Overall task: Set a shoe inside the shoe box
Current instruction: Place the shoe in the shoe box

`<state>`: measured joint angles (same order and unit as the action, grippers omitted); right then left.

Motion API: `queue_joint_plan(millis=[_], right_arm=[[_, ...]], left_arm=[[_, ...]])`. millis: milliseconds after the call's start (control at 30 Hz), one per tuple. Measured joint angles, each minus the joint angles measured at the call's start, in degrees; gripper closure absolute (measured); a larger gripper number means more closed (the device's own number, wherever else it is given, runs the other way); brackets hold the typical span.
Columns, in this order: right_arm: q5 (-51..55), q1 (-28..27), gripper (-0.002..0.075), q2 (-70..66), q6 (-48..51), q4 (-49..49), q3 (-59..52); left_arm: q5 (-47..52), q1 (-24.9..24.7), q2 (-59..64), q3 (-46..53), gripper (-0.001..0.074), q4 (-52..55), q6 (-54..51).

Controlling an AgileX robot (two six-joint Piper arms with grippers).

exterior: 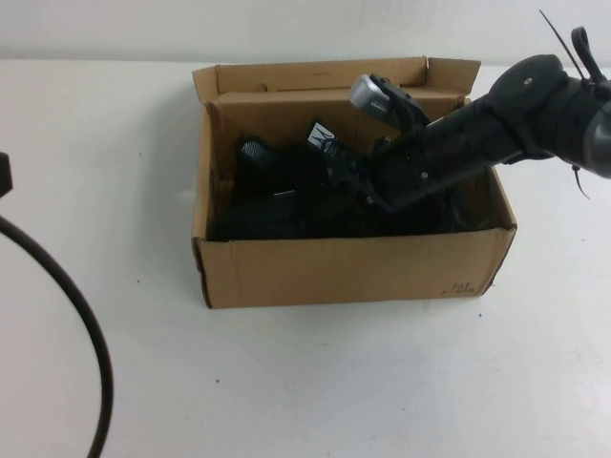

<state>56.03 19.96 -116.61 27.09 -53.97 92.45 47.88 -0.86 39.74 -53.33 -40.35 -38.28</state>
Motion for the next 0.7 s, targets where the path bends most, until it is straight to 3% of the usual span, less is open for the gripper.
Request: queue_joint_plan(millis=[100, 167, 333, 400, 500, 700], right_arm=[[0.27, 0.00, 0.0704, 0.00, 0.00, 0.48, -0.01], [0.76, 0.00, 0.0643, 0.00, 0.00, 0.69, -0.01], [3.60, 0.00, 0.0309, 0.00, 0.00, 1.21, 0.81], [4.64, 0.00, 0.0217, 0.00, 0.00, 1.45, 2.16], [6.55, 0.00, 0.0186, 0.00, -0.10, 3.17, 5.15], [10.10, 0.00, 0.0228, 2.15, -2.90, 12.67, 11.51]], left_arm=[[-0.10, 0.00, 0.00, 0.00, 0.0736, 0.00, 0.00], [-0.10, 0.00, 0.00, 0.00, 0.0736, 0.00, 0.00], [-0.10, 0.00, 0.00, 0.00, 0.0736, 0.00, 0.00], [-0.10, 0.00, 0.00, 0.00, 0.0736, 0.00, 0.00], [-0.10, 0.00, 0.00, 0.00, 0.0736, 0.00, 0.00], [0.68, 0.00, 0.00, 0.00, 0.0736, 1.35, 0.00]])
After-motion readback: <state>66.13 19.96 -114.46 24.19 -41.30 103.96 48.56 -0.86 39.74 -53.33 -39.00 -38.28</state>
